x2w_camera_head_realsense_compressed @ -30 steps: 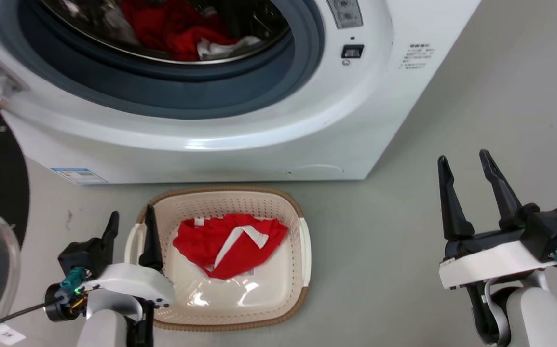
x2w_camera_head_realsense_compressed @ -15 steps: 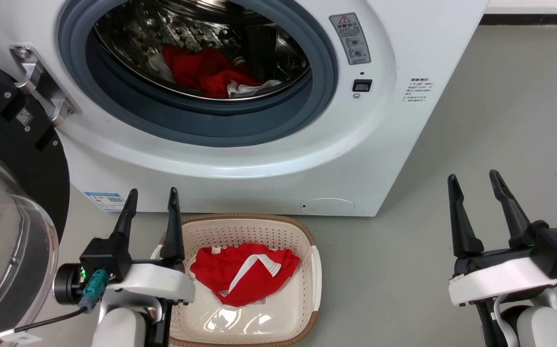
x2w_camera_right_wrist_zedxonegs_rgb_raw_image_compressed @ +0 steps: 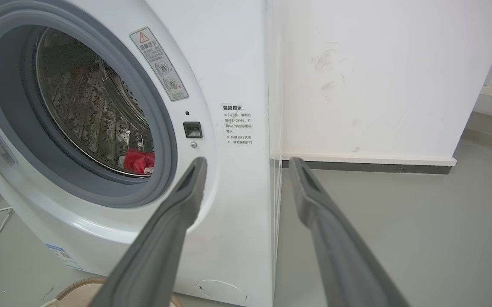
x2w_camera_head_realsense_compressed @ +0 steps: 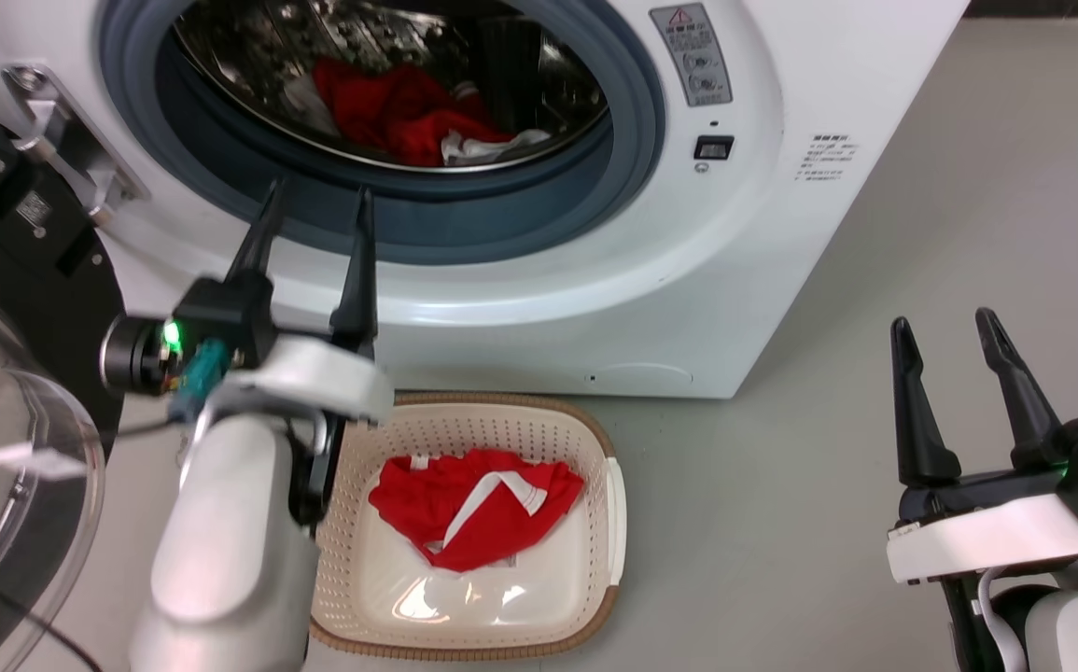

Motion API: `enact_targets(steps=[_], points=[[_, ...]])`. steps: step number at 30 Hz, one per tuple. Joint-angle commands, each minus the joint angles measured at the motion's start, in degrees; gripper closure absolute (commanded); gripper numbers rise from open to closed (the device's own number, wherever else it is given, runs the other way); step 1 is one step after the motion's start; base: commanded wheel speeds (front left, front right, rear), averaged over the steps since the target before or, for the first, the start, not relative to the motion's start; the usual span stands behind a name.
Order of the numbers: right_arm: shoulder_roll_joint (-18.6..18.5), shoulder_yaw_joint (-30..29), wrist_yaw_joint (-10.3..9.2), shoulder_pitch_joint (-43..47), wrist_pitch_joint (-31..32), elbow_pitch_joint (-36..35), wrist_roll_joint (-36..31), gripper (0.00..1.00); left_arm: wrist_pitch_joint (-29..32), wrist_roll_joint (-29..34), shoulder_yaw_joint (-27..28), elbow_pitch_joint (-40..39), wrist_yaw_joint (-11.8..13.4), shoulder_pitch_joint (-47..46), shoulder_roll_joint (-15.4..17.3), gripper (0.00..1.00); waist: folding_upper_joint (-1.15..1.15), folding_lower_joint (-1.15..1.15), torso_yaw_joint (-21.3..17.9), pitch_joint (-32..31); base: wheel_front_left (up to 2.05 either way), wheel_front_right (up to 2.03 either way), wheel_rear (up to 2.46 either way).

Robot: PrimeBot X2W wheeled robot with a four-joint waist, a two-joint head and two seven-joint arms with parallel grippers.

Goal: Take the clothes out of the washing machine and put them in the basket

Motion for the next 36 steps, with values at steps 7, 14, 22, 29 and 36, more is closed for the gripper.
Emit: enact_targets(steps=[7,14,22,29,36], points=[[0.06,1.83,-0.02,-2.87,-0.44,-1.90,0.29,0.00,-0.07,0.15,-1.14,9.78,-1.02,-11.98,1.06,0.00,0.00,0.01,-1.36,6.20,0.00,0.00,0.00],[0.06,3.93,-0.03,-6.00,-1.78,-1.68,1.45,0.00,3.37,0.26,-1.21,21.18,-1.15,-26.01,3.23,0.00,0.00,0.01,-3.98,13.36,0.00,0.00,0.00],[0.06,8.54,-0.03,-9.46,-4.02,-1.52,2.78,0.00,10.14,0.96,-2.07,34.90,-1.18,-41.88,5.50,0.00,0.00,0.01,-5.98,19.30,0.00,0.00,0.00],[0.07,13.56,-0.02,-11.93,-5.85,-0.83,5.06,0.00,15.89,1.67,-3.27,42.45,-1.85,-51.50,9.21,0.00,0.00,0.01,-9.80,23.69,0.00,0.00,0.00],[0.09,16.82,-0.02,-13.30,-7.33,1.32,8.17,0.00,27.77,2.54,-4.68,47.24,-2.27,-60.27,13.72,0.00,0.00,0.01,-14.88,27.96,0.00,0.00,0.00]])
